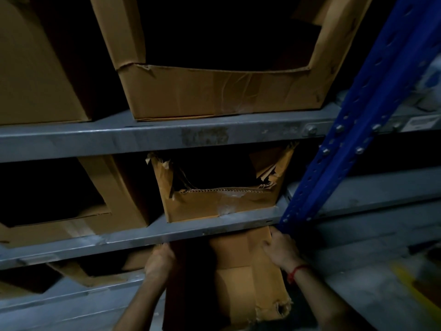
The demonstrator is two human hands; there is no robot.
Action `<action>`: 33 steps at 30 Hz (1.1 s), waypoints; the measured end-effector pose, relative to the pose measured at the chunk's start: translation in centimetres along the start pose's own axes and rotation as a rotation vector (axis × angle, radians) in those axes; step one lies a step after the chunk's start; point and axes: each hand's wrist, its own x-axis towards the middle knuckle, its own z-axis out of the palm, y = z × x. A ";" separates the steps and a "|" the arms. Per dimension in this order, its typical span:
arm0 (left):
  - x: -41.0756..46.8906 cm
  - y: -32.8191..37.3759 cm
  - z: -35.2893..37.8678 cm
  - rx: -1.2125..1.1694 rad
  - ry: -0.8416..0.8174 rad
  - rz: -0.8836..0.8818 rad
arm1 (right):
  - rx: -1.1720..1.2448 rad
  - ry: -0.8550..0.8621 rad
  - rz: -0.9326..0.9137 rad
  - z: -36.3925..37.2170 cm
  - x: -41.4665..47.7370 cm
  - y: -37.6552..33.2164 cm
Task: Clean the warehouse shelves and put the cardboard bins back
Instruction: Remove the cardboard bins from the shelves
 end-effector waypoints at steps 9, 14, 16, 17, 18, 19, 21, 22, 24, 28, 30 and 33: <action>-5.7 1.5 -3.5 -0.079 -0.135 0.037 | 0.020 0.026 0.082 1.2 0.2 0.8; -7.3 1.9 -4.7 -0.066 -0.186 0.082 | -0.017 0.009 0.072 1.5 -0.4 1.4; -7.6 1.6 -4.7 -0.094 -0.210 0.073 | 0.026 -0.008 0.059 1.6 -0.8 1.9; -7.8 1.6 -4.7 -0.096 -0.232 0.075 | 0.052 -0.012 0.055 1.7 -0.9 2.3; -8.1 1.6 -4.6 -0.092 -0.256 0.070 | 0.069 -0.017 0.051 1.6 -1.2 2.6; -8.7 1.6 -4.6 -0.088 -0.262 0.067 | 0.080 -0.022 0.044 1.7 -1.5 2.9; -10.1 1.8 -4.4 -0.082 -0.248 0.075 | 0.109 -0.023 0.035 1.7 -1.9 3.3; -10.7 1.7 -4.2 -0.088 -0.248 0.076 | 0.120 -0.020 0.032 1.8 -2.2 3.5; -11.7 1.5 -3.7 -0.127 -0.243 0.048 | 0.140 -0.030 0.017 2.1 -2.6 4.2; -14.7 1.2 -2.3 -0.185 -0.207 -0.018 | 0.153 -0.126 -0.046 2.1 -3.3 5.9; -17.0 1.2 -1.7 -0.200 -0.170 -0.049 | 0.162 -0.205 -0.072 1.8 -3.9 6.9; -20.5 1.2 -0.1 -0.183 -0.152 -0.069 | 0.142 -0.347 -0.115 1.7 -5.1 8.7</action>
